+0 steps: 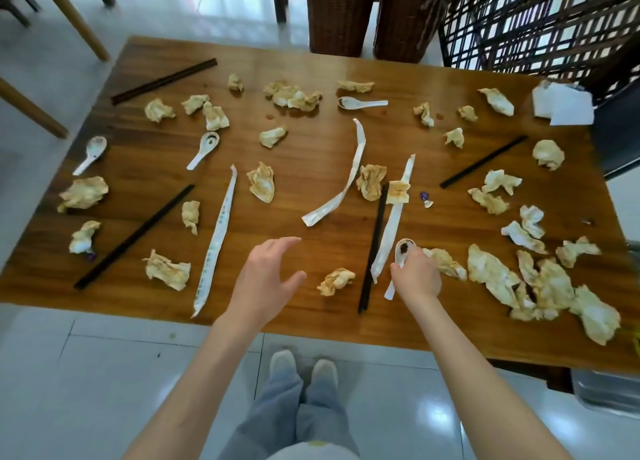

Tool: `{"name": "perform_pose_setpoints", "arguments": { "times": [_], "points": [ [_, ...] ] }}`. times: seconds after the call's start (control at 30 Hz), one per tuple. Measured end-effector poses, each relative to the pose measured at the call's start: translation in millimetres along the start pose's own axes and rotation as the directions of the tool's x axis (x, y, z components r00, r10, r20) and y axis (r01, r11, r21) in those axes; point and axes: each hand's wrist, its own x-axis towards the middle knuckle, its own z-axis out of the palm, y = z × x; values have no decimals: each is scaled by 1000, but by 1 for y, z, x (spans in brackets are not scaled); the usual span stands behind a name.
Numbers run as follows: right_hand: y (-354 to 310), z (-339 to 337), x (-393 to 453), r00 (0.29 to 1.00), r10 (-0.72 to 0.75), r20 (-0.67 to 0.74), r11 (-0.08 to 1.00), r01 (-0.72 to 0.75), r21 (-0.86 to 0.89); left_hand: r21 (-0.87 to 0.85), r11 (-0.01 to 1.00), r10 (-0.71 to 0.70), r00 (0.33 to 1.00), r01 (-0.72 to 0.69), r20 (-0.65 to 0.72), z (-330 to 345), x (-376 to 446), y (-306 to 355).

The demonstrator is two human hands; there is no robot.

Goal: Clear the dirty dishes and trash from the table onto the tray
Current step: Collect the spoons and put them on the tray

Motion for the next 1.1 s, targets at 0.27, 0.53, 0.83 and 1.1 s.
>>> {"name": "perform_pose_setpoints", "arguments": {
  "times": [0.27, 0.53, 0.83, 1.1],
  "points": [
    [-7, 4, 8, 999, 39, -2, 996, -39, 80, -8, 997, -78, 995, 78, -69, -18, 1, -15],
    [-27, -12, 11, 997, 17, -70, 984, -4, 181, -40, 993, -117, 985, 112, -127, -34, 14, -31],
    [-144, -5, -5, 995, -85, -45, 934, 95, 345, -3, 983, -183, 974, 184, -131, -89, 69, -98],
    [-268, 27, 2, 997, -55, -50, 909, 71, 411, 114, 971, -198, 976, 209, -93, -146, 152, -169]
  ]
}}
